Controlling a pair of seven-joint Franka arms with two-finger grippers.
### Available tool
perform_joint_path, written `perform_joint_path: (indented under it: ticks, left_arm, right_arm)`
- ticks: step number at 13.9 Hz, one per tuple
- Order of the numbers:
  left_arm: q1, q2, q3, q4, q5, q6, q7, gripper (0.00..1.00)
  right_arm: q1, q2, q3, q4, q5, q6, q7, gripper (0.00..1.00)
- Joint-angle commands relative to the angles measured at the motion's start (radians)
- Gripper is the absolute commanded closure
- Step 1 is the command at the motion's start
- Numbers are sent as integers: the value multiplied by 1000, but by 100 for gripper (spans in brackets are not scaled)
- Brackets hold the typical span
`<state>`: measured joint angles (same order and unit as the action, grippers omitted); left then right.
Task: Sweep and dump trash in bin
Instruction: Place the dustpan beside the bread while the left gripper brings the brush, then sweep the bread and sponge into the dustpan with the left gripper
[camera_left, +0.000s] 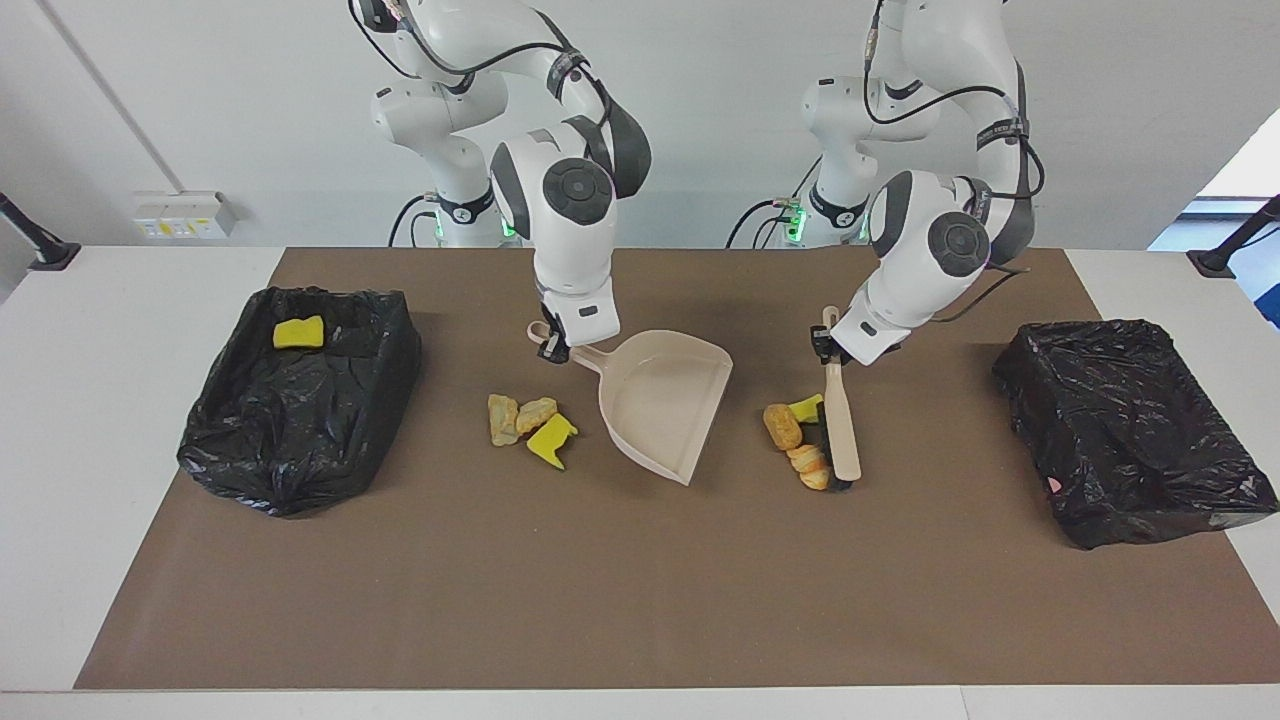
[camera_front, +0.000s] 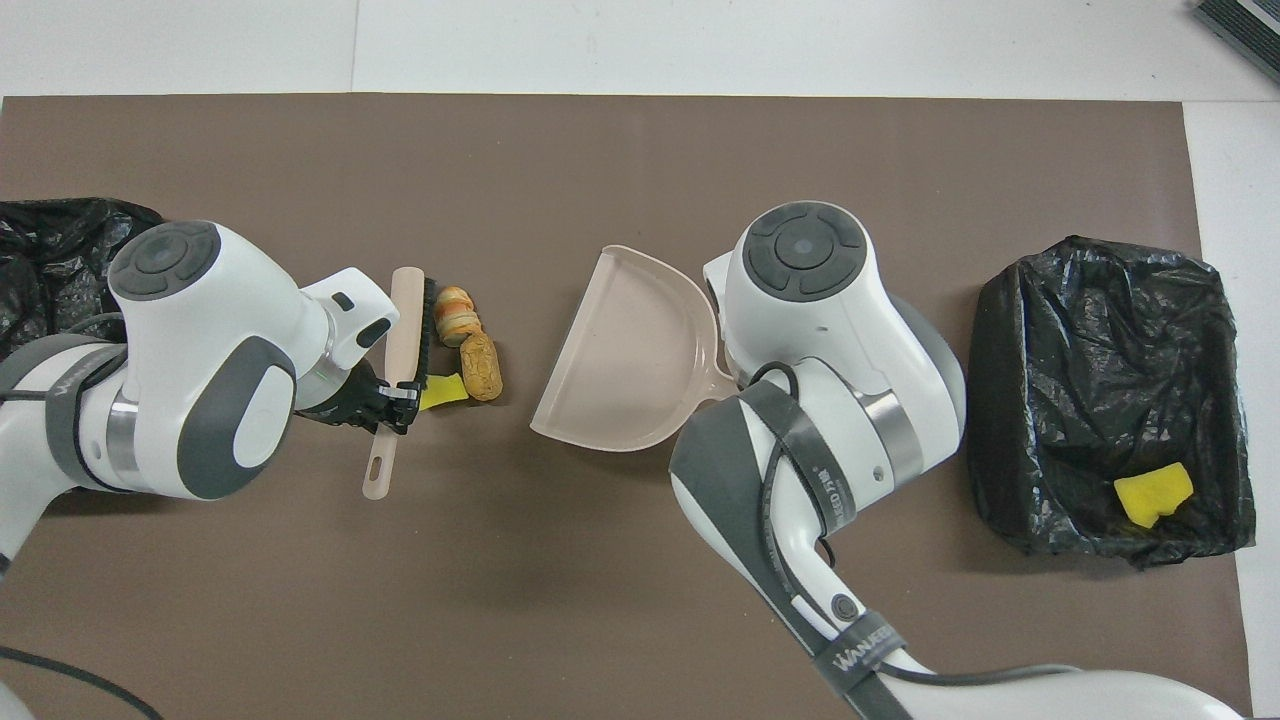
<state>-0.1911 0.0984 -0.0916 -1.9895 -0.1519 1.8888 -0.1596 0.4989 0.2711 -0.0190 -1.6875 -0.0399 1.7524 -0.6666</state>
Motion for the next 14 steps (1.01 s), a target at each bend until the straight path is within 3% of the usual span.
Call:
perform_joint_path:
  ticks: [1,4,7,10,14]
  left_arm:
    - [33,-68,27,21,-29,-54,3,100]
    - [99,-68,29,-38,-28,5,50,100]
    - [99,-36,29,-114,-26,171,55,100]
    - [53,12,29,-112,-24,180,55,100]
    - [-7,17,26,-115,-24,170,91,100]
  right_arm:
    - [9,-21,8,-76,-21,67,-33,100]
    - [27,8,7,-87,-21,73,-33,100]
    - [47,23,7,-87,-23,84,-27,100]
    - [66,23,7,-95,-21,113,19,100]
    - [85,37,7,-98,-28,125,36,100]
